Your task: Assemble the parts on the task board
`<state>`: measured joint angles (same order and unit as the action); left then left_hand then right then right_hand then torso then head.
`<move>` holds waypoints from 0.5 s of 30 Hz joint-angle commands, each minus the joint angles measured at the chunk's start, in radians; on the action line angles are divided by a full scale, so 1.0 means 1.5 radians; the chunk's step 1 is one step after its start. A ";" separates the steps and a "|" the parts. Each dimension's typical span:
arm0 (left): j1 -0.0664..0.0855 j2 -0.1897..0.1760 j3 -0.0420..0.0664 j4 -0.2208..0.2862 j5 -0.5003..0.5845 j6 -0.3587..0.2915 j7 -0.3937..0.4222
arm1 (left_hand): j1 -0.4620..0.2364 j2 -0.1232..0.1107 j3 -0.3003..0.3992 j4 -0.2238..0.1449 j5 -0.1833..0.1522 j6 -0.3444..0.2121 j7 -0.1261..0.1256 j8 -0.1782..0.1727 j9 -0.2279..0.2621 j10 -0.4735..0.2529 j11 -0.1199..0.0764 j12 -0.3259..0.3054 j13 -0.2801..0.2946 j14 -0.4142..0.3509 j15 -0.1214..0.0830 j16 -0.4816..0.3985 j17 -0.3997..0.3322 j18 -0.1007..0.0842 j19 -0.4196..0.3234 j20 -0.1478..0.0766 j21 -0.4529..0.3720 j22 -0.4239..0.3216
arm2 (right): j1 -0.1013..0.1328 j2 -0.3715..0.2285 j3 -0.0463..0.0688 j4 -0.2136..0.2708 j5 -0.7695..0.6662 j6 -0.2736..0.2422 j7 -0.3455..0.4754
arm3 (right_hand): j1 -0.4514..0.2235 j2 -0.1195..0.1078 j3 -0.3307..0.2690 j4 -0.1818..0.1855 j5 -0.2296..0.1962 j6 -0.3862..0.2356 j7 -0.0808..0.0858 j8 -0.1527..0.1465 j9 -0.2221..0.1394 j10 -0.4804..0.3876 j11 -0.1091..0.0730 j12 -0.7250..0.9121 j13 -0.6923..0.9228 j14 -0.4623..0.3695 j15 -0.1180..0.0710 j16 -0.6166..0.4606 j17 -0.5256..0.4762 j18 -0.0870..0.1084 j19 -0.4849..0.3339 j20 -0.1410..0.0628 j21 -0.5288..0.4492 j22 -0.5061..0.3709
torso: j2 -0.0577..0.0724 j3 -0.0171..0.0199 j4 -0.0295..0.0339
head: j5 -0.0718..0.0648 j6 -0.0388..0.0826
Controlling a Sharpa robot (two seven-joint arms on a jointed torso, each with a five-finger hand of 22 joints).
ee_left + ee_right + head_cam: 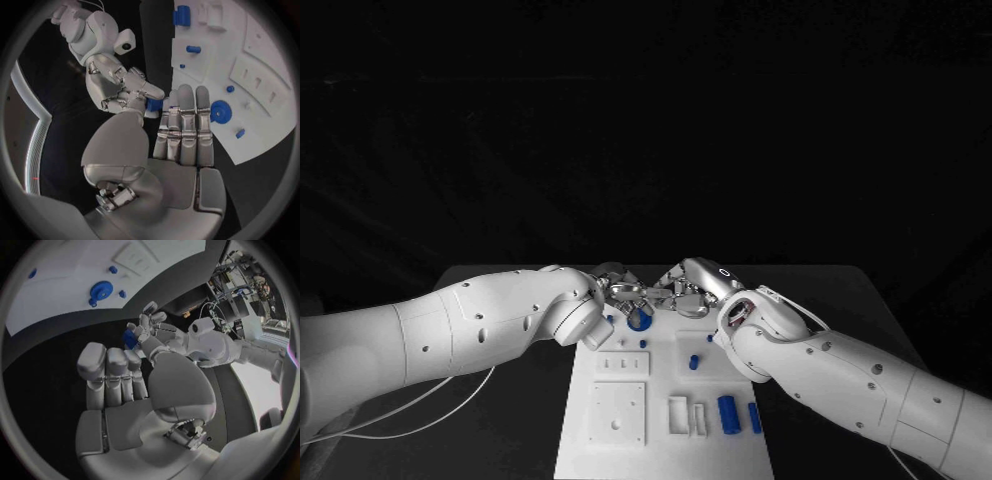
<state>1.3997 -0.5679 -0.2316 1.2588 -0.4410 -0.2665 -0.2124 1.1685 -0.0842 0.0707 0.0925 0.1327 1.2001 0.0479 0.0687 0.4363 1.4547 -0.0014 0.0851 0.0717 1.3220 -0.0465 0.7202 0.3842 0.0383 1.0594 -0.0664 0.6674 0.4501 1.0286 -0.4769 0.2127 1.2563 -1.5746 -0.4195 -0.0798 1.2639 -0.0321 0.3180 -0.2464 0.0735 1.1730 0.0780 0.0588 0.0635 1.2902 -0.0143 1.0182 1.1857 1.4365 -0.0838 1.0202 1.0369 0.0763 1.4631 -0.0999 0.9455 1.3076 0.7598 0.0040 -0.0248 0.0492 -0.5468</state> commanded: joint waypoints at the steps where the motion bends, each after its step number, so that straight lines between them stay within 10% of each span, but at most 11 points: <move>1: 0.000 0.003 0.001 0.002 0.005 0.013 0.007 | 0.002 0.010 -0.001 -0.007 0.004 0.000 -0.004 -0.002 0.002 0.005 0.001 0.003 0.000 -0.004 -0.002 0.003 0.001 -0.013 -0.001 -0.002 -0.003 0.001 | 0.000 0.002 0.000 0.002 -0.008 0.010 -0.002 | -0.001 -0.005 0.006 0.001 0.004 0.003 0.000 0.002 0.000 0.000 -0.005 0.000 0.000 0.005 -0.001 -0.001 0.000 -0.002 0.009 -0.002 0.002 0.078 | 0.000 0.0000 0.0014 | -0.001 -0.001; 15: 0.000 0.003 0.001 0.000 0.014 0.008 0.011 | 0.027 0.064 -0.006 -0.039 0.060 -0.008 -0.007 -0.002 0.005 0.004 0.000 -0.002 -0.001 -0.007 -0.002 0.004 0.001 -0.014 -0.004 -0.002 -0.006 0.009 | 0.000 0.004 0.000 0.004 -0.009 0.014 -0.002 | 0.000 -0.004 0.006 0.000 0.004 0.004 -0.001 0.002 0.000 0.000 -0.005 0.000 0.000 0.006 -0.001 -0.001 0.001 -0.002 0.010 -0.002 0.003 0.078 | 0.000 0.0004 0.0006 | -0.001 0.000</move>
<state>1.4001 -0.5656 -0.2304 1.2590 -0.4323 -0.2639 -0.2074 1.2083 0.0055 0.0634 0.0390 0.2215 1.1903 0.0418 0.0687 0.4444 1.4546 -0.0013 0.0851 0.0705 1.3183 -0.0500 0.7202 0.3851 0.0278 1.0594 -0.0664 0.6630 0.4627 1.0279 -0.4737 0.2112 1.2576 -1.5767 -0.4106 -0.0863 1.2639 -0.0322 0.3206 -0.2439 0.0735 1.1723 0.0785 0.0579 0.0624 1.2902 -0.0142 1.0182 1.1855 1.4364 -0.0838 1.0201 1.0367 0.0764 1.4631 -0.0999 0.9454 1.3075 0.7602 0.0046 -0.0235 0.0474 -0.5477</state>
